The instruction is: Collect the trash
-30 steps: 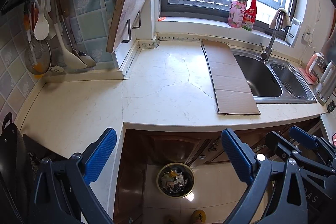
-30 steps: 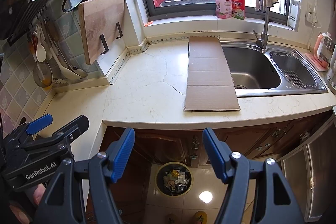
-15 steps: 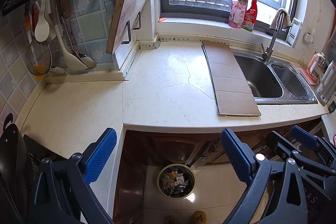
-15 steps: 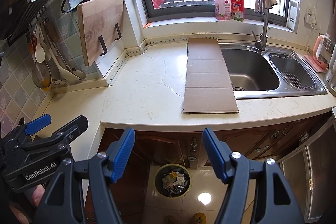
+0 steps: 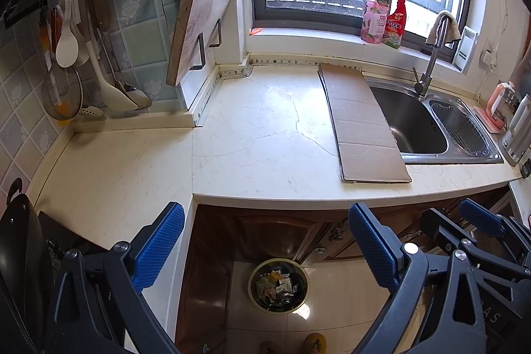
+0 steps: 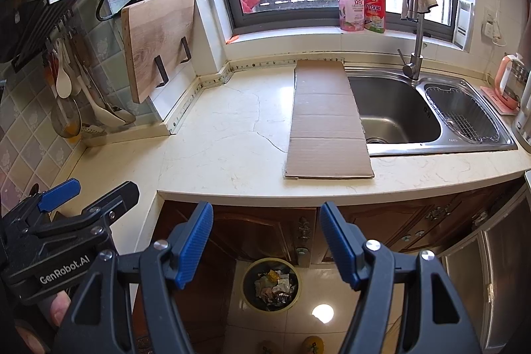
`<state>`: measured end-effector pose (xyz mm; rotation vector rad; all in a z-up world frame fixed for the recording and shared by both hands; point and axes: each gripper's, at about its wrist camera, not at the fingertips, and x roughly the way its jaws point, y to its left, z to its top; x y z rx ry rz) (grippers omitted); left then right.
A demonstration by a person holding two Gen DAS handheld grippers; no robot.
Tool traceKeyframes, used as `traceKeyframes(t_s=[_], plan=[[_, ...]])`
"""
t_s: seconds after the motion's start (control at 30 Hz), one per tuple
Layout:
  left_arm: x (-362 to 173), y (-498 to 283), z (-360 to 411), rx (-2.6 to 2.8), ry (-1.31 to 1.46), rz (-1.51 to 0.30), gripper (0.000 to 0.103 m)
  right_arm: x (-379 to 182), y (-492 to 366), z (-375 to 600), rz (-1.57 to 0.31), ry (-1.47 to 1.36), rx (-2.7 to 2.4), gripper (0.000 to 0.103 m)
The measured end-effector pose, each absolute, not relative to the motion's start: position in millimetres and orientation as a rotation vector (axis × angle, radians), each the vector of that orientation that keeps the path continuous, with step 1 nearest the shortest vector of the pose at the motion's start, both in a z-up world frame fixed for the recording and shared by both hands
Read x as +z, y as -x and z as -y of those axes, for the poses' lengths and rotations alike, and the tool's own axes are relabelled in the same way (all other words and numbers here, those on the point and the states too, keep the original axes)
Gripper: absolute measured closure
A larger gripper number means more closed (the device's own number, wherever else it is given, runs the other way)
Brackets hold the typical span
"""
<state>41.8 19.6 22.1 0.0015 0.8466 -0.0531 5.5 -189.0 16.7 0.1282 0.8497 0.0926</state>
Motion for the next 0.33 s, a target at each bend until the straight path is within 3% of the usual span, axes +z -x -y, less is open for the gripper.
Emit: traceKeyframes(t_s=[0.33], plan=[[21.7,-44.6,-21.1,-0.057,-0.009,-0.85,0.007,13.5,-3.1,200.0,-0.859,-0.128,0.11,0.035]])
